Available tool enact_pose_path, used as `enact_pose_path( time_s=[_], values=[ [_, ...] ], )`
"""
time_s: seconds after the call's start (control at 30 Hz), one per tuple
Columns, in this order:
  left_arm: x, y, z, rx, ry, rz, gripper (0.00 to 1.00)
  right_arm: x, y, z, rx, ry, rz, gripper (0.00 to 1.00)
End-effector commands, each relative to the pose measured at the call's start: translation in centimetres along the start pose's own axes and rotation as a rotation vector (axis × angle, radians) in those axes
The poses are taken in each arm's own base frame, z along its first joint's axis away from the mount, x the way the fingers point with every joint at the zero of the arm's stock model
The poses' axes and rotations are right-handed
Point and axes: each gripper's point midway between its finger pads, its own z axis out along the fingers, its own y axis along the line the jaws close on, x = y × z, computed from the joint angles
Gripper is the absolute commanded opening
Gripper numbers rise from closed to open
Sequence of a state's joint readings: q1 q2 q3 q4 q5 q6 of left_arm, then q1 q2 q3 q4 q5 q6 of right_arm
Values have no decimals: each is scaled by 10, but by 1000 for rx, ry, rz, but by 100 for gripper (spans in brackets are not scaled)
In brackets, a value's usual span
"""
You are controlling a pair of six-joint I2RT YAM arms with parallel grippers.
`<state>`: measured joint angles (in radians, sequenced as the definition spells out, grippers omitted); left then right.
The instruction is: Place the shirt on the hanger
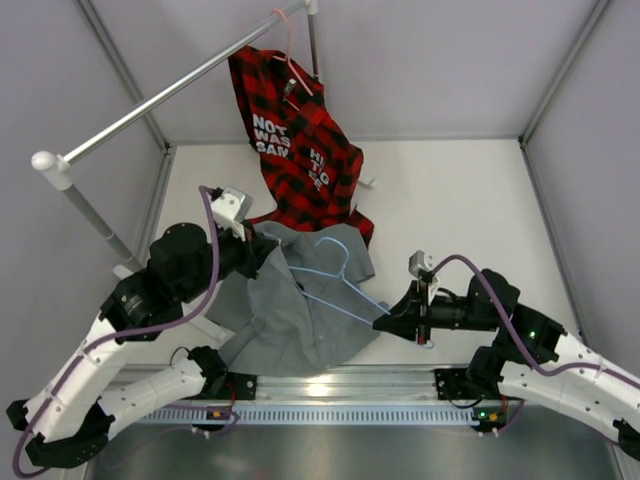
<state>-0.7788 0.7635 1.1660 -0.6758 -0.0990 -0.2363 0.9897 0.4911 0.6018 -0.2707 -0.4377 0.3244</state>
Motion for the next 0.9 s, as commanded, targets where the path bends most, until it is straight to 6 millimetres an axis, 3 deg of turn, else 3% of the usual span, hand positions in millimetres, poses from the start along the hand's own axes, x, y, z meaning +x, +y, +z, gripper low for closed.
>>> enact_pose_path(
  time_s=[0.0, 0.1, 0.27, 0.43, 0.57, 0.67, 0.73, 0.77, 0.8, 0.83, 0.87],
  values=[
    [-22, -9, -19, 65, -61, 72, 0, -20, 33, -7, -170, -70, -74, 0],
    [-16, -3, -21, 41, -55, 87, 0, -20, 40, -10, -207, -78, -90, 0],
    [-9, -21, -32, 163, -48, 127, 0, -19, 41, -14, -204, -66, -98, 0],
    [-19, -28, -54, 214, -113, 159, 0, -20, 30, -20, -112, -59, -96, 0],
    [-22, -51, -73, 361, -142, 183, 0, -18, 20, -10, -74, -47, -51, 0],
    [-20, -66, -75, 449, -125, 189, 0, -26, 20, 5, -105, -74, -17, 0],
    [-17, -76, -72, 507, -91, 189, 0, -33, 8, 18, -65, -99, -3, 0],
    [-16, -78, -69, 514, -80, 189, 0, -43, -9, 22, 33, -128, 4, 0],
    [-15, -77, -62, 504, -61, 184, 0, -36, -27, 26, 125, -95, 28, 0],
    [-18, -75, -59, 488, -63, 181, 0, -40, -40, 23, 210, -109, 35, 0],
    [-20, -73, -56, 468, -62, 174, 0, -51, -69, 14, 390, -172, 50, 0]
  ],
)
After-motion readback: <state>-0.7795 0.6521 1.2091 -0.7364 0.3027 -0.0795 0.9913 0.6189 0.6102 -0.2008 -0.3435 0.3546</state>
